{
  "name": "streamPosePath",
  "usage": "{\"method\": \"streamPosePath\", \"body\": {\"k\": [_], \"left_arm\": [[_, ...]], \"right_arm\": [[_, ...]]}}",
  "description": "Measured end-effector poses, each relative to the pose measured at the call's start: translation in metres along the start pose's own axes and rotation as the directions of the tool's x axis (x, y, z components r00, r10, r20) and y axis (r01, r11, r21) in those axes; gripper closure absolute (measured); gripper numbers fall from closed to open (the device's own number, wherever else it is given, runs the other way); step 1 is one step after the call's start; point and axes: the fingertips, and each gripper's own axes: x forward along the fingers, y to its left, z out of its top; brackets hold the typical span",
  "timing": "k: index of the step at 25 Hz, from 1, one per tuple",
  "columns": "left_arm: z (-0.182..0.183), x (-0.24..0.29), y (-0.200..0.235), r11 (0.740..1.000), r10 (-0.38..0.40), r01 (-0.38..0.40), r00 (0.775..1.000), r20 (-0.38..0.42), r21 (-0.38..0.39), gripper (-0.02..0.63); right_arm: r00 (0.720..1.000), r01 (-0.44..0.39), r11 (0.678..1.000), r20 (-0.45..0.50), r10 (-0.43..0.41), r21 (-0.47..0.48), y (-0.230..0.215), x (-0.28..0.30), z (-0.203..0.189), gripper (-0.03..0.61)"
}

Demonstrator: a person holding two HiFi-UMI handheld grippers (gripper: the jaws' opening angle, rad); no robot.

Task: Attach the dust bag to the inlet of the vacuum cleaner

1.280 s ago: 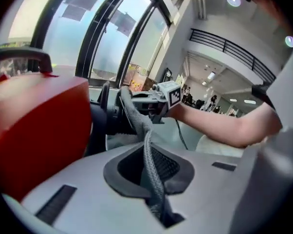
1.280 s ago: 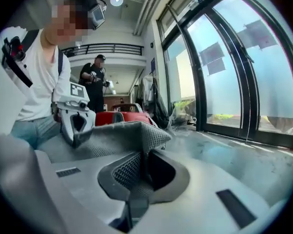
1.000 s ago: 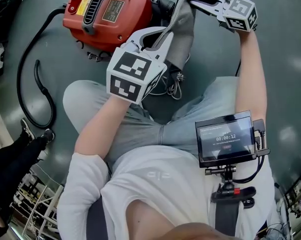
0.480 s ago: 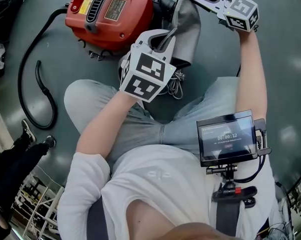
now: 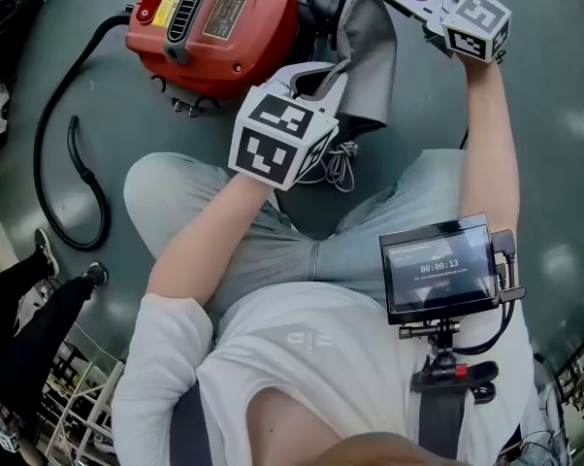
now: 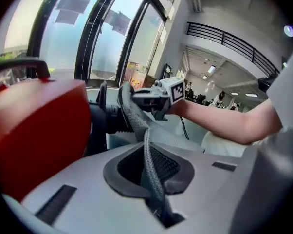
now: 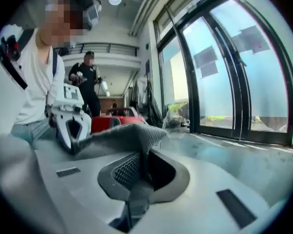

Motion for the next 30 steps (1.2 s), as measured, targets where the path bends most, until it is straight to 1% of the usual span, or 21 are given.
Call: {"method": "streamPosePath", "body": {"k": [1,2,4,5,6,8,10,11,12,14,15,16,18,19,20,21,24,25,27,28,30], "left_arm": [[-0.002,0.002,0.001,1.0,0.001,-0.001,1.0,-0.007,0.002,0.595],[0.003,-0.002,0.004,0.999,0.022,-0.022,1.0,-0.001,0.03,0.594],[0.021,-0.019,0.009,0.988,0.082,-0.086,0.996,0.038,0.127,0.594],[0.028,-0.024,0.01,0.98,0.103,-0.111,0.993,0.055,0.166,0.595],[0.029,-0.024,0.009,0.976,0.11,-0.119,0.992,0.06,0.18,0.595],[0.017,-0.015,0.008,0.985,0.09,-0.094,0.995,0.035,0.141,0.595],[0.004,-0.006,0.009,0.994,0.066,-0.065,0.998,-0.004,0.092,0.595],[0.001,-0.005,0.01,0.995,0.063,-0.062,0.998,-0.009,0.08,0.595],[0.004,-0.007,0.011,0.995,0.07,-0.069,0.998,-0.001,0.077,0.594],[0.015,-0.016,0.014,0.992,0.093,-0.096,0.995,0.036,0.084,0.595],[0.02,-0.019,0.015,0.991,0.1,-0.104,0.994,0.052,0.078,0.595],[0.022,-0.019,0.016,0.993,0.102,-0.106,0.993,0.065,0.06,0.595],[0.024,-0.019,0.017,0.996,0.09,-0.091,0.992,0.087,0.007,0.594],[0.026,-0.02,0.016,0.997,0.078,-0.077,0.992,0.097,-0.013,0.594],[0.026,-0.023,0.013,0.998,0.063,-0.061,0.992,0.108,-0.022,0.594],[0.027,-0.027,0.008,0.999,0.047,-0.045,0.992,0.116,-0.024,0.592],[0.025,-0.044,-0.005,1.0,0.016,-0.014,0.989,0.144,-0.009,0.58],[0.026,-0.05,-0.006,1.0,0.015,-0.015,0.987,0.158,0.0,0.577],[0.024,-0.058,0.0,0.999,0.039,-0.043,0.983,0.179,0.019,0.574],[0.023,-0.059,0.006,0.998,0.057,-0.063,0.981,0.184,0.026,0.574],[0.017,-0.055,0.017,0.995,0.089,-0.095,0.981,0.175,0.026,0.575]], "right_arm": [[1.0,0.011,1.0,0.025,-0.011,-0.002,-0.002,-0.002,0.006,0.554],[1.0,0.01,1.0,0.0,-0.01,0.0,-0.001,0.0,-0.002,0.555],[0.994,-0.046,0.999,-0.101,0.048,0.023,0.009,0.01,-0.037,0.555],[0.988,-0.079,0.996,-0.132,0.083,0.033,0.015,0.013,-0.049,0.555],[0.983,-0.092,0.995,-0.154,0.096,0.029,0.017,0.014,-0.053,0.555],[0.986,-0.054,0.998,-0.16,0.049,-0.027,0.011,0.011,-0.04,0.555],[0.998,0.009,0.998,-0.069,-0.013,-0.063,0.001,0.003,-0.01,0.555],[0.999,0.025,0.998,-0.036,-0.027,-0.056,-0.001,0.002,-0.004,0.555],[0.999,0.021,0.999,-0.041,-0.023,-0.036,0.0,0.003,-0.011,0.555],[0.994,-0.039,0.999,-0.105,0.042,0.029,0.009,0.01,-0.04,0.555],[0.991,-0.058,0.997,-0.114,0.065,0.059,0.012,0.013,-0.047,0.555],[0.993,-0.054,0.995,-0.101,0.062,0.081,0.011,0.011,-0.046,0.554],[0.999,-0.009,0.991,-0.046,0.016,0.136,-0.002,-0.003,-0.031,0.55],[1.0,0.009,0.985,-0.021,-0.006,0.17,-0.007,-0.015,-0.024,0.511],[1.0,0.019,0.979,-0.005,-0.019,0.201,-0.008,-0.029,-0.018,0.449],[1.0,0.02,0.975,0.001,-0.02,0.223,-0.005,-0.043,-0.014,0.407],[0.999,0.017,0.977,-0.041,-0.009,0.213,0.022,-0.082,0.0,0.405],[0.997,0.04,0.981,-0.077,-0.026,0.191,0.028,-0.091,0.002,0.405],[0.986,0.126,0.98,-0.131,-0.107,0.152,0.029,-0.103,-0.001,0.405],[0.981,0.17,0.973,-0.117,-0.153,0.153,0.026,-0.105,-0.001,0.405],[0.975,0.22,0.957,-0.01,-0.222,0.191,0.019,-0.099,0.005,0.405]]}}
